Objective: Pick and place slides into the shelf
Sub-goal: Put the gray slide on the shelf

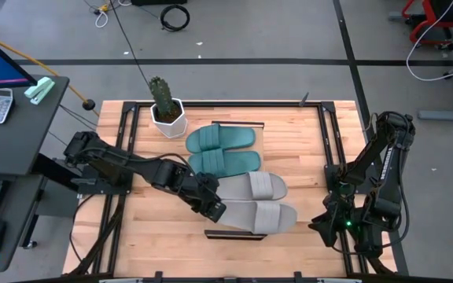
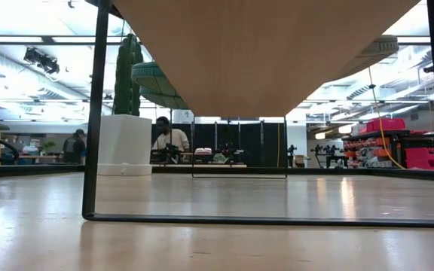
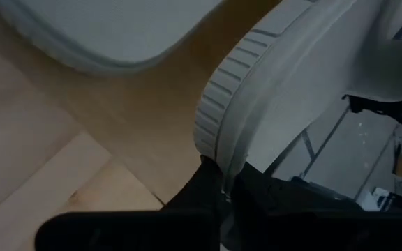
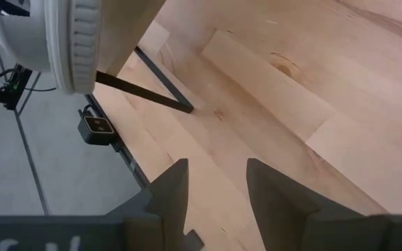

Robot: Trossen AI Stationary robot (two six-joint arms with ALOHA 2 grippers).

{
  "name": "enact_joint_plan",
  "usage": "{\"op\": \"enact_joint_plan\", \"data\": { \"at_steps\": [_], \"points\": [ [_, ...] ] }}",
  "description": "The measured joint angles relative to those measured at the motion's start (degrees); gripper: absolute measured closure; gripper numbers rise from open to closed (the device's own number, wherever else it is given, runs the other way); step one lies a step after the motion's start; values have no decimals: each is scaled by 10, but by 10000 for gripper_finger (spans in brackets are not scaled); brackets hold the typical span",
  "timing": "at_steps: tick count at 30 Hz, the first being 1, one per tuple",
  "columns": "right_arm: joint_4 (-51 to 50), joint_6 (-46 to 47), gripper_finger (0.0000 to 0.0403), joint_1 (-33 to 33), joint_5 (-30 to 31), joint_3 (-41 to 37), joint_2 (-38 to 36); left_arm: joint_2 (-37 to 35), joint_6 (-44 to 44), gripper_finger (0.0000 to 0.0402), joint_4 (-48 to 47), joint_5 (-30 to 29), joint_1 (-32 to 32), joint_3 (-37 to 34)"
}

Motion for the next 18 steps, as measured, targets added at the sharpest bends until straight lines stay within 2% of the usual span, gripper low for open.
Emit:
{"op": "enact_joint_plan", "data": {
  "at_steps": [7,18],
  "points": [
    [0,0,250,0,0,0,0,12,0,387,3,-4,-5,0],
    [1,0,250,0,0,0,0,13,0,387,-5,-41,-9,0]
  ]
}}
